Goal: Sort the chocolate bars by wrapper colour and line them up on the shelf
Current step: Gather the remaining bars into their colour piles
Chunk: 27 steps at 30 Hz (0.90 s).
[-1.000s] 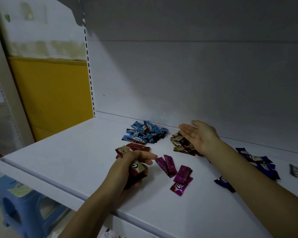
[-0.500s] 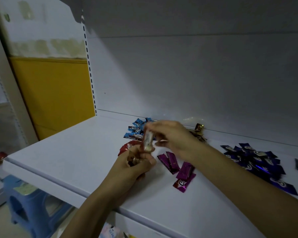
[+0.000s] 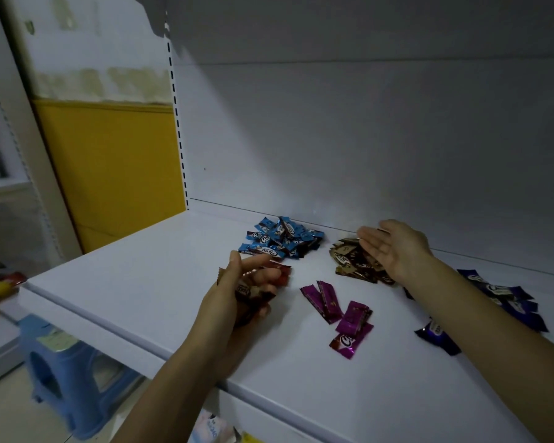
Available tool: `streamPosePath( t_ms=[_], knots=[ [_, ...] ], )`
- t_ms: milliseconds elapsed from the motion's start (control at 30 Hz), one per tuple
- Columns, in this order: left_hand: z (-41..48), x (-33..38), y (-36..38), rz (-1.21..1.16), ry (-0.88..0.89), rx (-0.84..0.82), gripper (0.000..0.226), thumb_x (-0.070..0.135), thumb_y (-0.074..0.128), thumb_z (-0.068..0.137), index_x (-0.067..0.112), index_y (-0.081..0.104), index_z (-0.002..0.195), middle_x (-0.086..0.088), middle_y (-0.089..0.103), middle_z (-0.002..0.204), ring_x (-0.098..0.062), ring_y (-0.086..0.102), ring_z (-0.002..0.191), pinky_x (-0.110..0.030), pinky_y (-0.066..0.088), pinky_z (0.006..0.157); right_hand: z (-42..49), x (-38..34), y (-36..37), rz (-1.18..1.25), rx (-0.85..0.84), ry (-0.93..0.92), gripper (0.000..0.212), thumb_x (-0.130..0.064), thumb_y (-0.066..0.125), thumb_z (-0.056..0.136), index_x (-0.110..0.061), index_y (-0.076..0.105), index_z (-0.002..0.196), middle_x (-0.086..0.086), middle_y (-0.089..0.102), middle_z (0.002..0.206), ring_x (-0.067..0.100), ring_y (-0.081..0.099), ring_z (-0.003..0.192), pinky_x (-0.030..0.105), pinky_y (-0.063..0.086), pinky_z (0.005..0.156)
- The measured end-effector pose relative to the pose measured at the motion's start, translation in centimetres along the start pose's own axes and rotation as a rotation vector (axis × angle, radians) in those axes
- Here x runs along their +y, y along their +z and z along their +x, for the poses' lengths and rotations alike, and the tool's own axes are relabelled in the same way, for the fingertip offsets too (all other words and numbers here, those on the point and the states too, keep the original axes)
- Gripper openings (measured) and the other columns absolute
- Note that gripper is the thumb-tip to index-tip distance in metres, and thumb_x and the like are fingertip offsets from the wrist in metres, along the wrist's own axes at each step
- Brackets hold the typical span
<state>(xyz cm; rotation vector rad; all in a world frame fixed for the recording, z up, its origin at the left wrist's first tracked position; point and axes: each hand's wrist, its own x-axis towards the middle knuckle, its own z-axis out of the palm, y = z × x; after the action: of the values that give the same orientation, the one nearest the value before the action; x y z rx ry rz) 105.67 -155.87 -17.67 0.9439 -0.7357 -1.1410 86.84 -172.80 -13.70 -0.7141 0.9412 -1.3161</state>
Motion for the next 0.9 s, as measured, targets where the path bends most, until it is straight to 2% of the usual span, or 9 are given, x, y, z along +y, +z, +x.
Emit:
streamPosePath(
  t_ms=[100, 167, 300, 367, 433, 500, 600, 733, 900],
  knots=[
    [-0.1, 0.0, -0.1, -0.015, -0.001, -0.01, 0.05, 0.059, 0.04, 0.08, 0.027, 0.077, 0.089, -0.003, 0.072, 0.088, -0.008, 0.062, 0.064, -0.019, 0.043, 0.047, -1.5, 0.5, 0.9, -0.138, -0.044, -0.092, 0.043, -0.005, 0.047, 0.096, -0.006, 0.036, 0.137, 0.016, 0.067, 0.094, 0.02, 0.066, 0.072, 0.029, 0.055, 0.064],
    [-0.1, 0.0, -0.1, -0.027, 0.005, -0.018, 0.052, 0.061, 0.039, 0.08, 0.026, 0.076, 0.092, -0.005, 0.072, 0.089, -0.009, 0.061, 0.064, -0.019, 0.042, 0.047, -3.6, 1.4, 2.0, -0.417, -0.169, -0.21, 0.03, -0.01, 0.052, 0.095, -0.011, 0.052, 0.125, 0.006, 0.069, 0.088, 0.014, 0.063, 0.067, 0.025, 0.054, 0.062],
    [-0.1, -0.1, 0.3, -0.024, 0.016, -0.019, 0.064, 0.066, 0.038, 0.081, 0.018, 0.068, 0.111, -0.009, 0.071, 0.085, -0.01, 0.061, 0.06, -0.02, 0.042, 0.044, -9.1, 3.3, 5.0, -0.768, -0.675, -0.567, 0.01, -0.021, 0.066, 0.087, -0.019, 0.069, 0.096, -0.004, 0.068, 0.095, 0.004, 0.064, 0.08, 0.011, 0.05, 0.067],
    [-0.2, -0.2, 0.5, 0.0, 0.01, -0.034, 0.071, 0.075, 0.039, 0.073, 0.019, 0.072, 0.101, -0.008, 0.073, 0.087, -0.012, 0.068, 0.069, -0.02, 0.048, 0.049, -10.7, 4.3, 6.1, -1.0, -0.876, -0.719, 0.021, -0.022, 0.07, 0.083, -0.022, 0.07, 0.104, -0.002, 0.062, 0.109, 0.006, 0.058, 0.1, 0.019, 0.048, 0.084],
    [-0.2, -0.2, 0.6, -0.024, -0.013, -0.042, 0.069, 0.081, 0.043, 0.058, 0.026, 0.077, 0.081, -0.005, 0.075, 0.087, -0.009, 0.072, 0.078, -0.021, 0.053, 0.053, -11.4, 4.9, 6.4, -1.186, -0.94, -0.745, 0.03, -0.019, 0.071, 0.081, -0.024, 0.068, 0.111, -0.001, 0.056, 0.117, 0.011, 0.05, 0.111, 0.032, 0.044, 0.096],
    [-0.2, -0.2, 0.6, 0.0, -0.01, -0.064, 0.068, 0.084, 0.045, 0.053, 0.03, 0.077, 0.08, -0.002, 0.075, 0.088, -0.007, 0.072, 0.081, -0.02, 0.054, 0.055, -11.6, 5.0, 6.5, -1.146, -0.922, -0.713, 0.027, -0.011, 0.07, 0.079, -0.02, 0.067, 0.104, 0.0, 0.058, 0.109, 0.012, 0.054, 0.103, 0.036, 0.048, 0.091],
    [-0.3, -0.3, 0.4, 0.114, 0.053, -0.079, 0.06, 0.077, 0.053, 0.061, 0.031, 0.074, 0.093, -0.003, 0.074, 0.09, -0.009, 0.069, 0.076, -0.018, 0.05, 0.053, -11.2, 4.6, 6.4, -0.868, -0.847, -0.547, 0.016, -0.002, 0.069, 0.08, -0.015, 0.064, 0.086, -0.002, 0.065, 0.086, 0.008, 0.063, 0.079, 0.028, 0.054, 0.072],
    [-0.1, -0.4, -0.1, 0.194, 0.07, -0.063, 0.052, 0.045, 0.072, 0.067, 0.027, 0.064, 0.115, -0.004, 0.072, 0.101, -0.009, 0.06, 0.076, -0.017, 0.046, 0.054, -7.7, 2.9, 5.5, -0.534, -0.52, -0.327, 0.011, -0.01, 0.07, 0.083, -0.011, 0.062, 0.09, 0.003, 0.068, 0.083, 0.006, 0.065, 0.063, 0.018, 0.052, 0.056],
    [0.5, -0.7, -0.5, 0.117, 0.034, -0.057, 0.042, 0.008, 0.068, 0.075, 0.021, 0.063, 0.115, 0.0, 0.073, 0.104, -0.006, 0.07, 0.085, -0.015, 0.051, 0.058, -1.4, 1.3, 1.3, -0.52, -0.028, -0.246, 0.013, -0.015, 0.073, 0.081, -0.014, 0.065, 0.092, 0.007, 0.067, 0.093, 0.02, 0.065, 0.076, 0.033, 0.056, 0.069]
  ],
)
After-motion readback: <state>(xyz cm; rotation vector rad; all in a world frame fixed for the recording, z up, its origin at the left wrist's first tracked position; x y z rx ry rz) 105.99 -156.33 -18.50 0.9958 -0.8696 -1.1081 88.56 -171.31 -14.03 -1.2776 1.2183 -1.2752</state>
